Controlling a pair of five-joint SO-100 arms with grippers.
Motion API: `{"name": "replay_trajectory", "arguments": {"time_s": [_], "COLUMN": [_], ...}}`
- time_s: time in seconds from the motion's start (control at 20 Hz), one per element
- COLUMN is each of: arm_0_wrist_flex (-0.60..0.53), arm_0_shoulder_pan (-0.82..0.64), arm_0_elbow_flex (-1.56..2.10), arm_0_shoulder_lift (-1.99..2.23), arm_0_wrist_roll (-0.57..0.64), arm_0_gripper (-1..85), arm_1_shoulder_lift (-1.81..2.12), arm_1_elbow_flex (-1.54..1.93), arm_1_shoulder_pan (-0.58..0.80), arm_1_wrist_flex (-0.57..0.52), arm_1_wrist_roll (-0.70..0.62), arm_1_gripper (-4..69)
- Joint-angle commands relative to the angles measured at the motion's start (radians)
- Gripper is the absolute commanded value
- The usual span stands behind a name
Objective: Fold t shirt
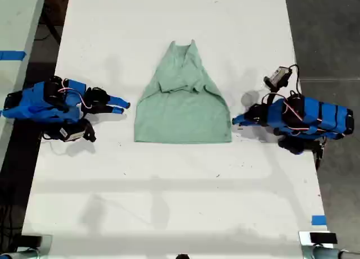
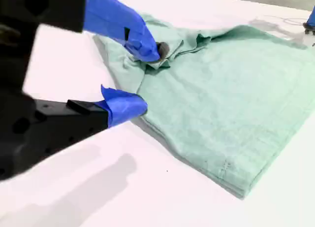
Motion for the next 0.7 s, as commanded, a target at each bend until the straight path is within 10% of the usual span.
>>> {"name": "replay_trajectory", "arguments": {"time_s": [0.0, 0.2, 0.65], "arm_0_wrist_flex": [0.000, 0.000, 0.000], "arm_0_shoulder_pan": [-0.014, -0.014, -0.014], "arm_0_elbow_flex": [-0.003, -0.003, -0.003], "arm_0_shoulder_lift": [0.006, 0.006, 0.006], "arm_0_wrist_roll": [0.009, 0.009, 0.009], "arm_0_gripper": [14.0, 14.0, 14.0], "arm_1_shoulder_lift": [0.011, 0.011, 0.011], "arm_1_elbow_flex": [-0.038, 0.021, 0.040], "arm_1_shoulder_pan": [0.031, 0.069, 0.037], "arm_1_wrist_flex": [-0.026, -0.149, -0.017], "arm_1_wrist_roll": [-0.058, -0.075, 0.084], "arm_1_gripper": [7.1, 2.1, 2.3]}}
